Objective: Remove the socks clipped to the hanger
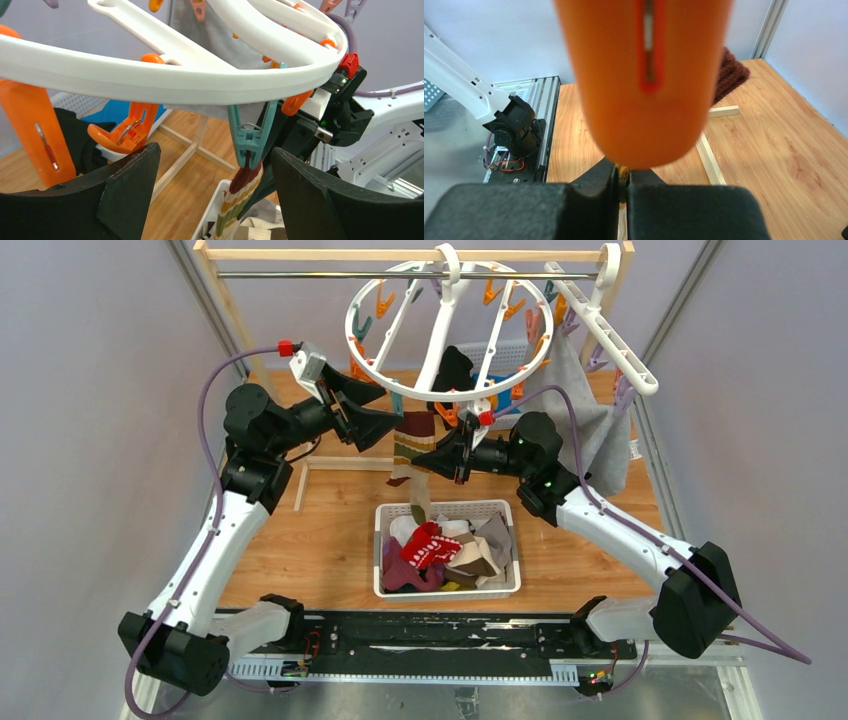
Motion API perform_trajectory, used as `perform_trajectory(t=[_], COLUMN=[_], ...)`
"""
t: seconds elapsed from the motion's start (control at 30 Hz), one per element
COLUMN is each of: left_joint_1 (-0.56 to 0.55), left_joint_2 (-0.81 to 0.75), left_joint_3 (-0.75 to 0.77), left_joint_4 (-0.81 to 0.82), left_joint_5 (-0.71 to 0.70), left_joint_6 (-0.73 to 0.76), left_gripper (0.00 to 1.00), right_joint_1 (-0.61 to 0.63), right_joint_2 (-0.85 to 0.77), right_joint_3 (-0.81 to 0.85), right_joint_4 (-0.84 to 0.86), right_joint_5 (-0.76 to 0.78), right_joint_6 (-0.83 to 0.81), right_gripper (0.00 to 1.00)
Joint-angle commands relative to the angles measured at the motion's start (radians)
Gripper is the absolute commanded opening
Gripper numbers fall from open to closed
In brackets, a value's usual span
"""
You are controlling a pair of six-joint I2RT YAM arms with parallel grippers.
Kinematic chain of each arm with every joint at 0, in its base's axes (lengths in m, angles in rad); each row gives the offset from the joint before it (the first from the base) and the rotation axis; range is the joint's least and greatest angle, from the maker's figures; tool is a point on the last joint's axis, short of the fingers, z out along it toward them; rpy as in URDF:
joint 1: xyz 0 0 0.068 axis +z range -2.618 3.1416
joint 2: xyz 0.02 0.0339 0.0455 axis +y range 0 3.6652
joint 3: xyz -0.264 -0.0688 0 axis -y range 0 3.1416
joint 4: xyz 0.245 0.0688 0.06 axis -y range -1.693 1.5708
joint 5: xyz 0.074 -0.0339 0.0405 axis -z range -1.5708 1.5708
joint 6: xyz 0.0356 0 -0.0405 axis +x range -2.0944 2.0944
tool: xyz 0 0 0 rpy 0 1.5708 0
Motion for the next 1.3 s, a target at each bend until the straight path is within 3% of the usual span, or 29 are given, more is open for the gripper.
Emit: perform_trajectory(t=[0.0, 0.3, 0.57, 1.27], left_joint_1=[-0.036, -0.041, -0.049, -0.082], left_joint_2=[0.011, -0.032, 0.027, 0.049], left_joint_3=[0.034, -0.028, 0.004, 0.008], left_joint_4=[0.053, 0.123, 0.153, 0.242], left_joint_5=[-0.021, -0.051, -0.072, -0.119], left_joint_6=[-0.019, -0.086, -0.175, -0.256], left_gripper=[0.85, 0.84, 0.8, 0.62], right_joint_1=[-0.013, -0.014, -0.014, -0.014], right_joint_2=[-0.011, -0.006, 0.004, -0.001], right_joint_3=[0.029, 0.029, 0.037, 0.02], right_joint_4=[0.005, 0.004, 0.004, 0.007], right_joint_5=[-0.024, -0.026, -0.028, -0.027], right_joint_6=[-0.001, 0.0, 0.006, -0.002], right_gripper=[0.0, 0.0, 0.0, 0.0])
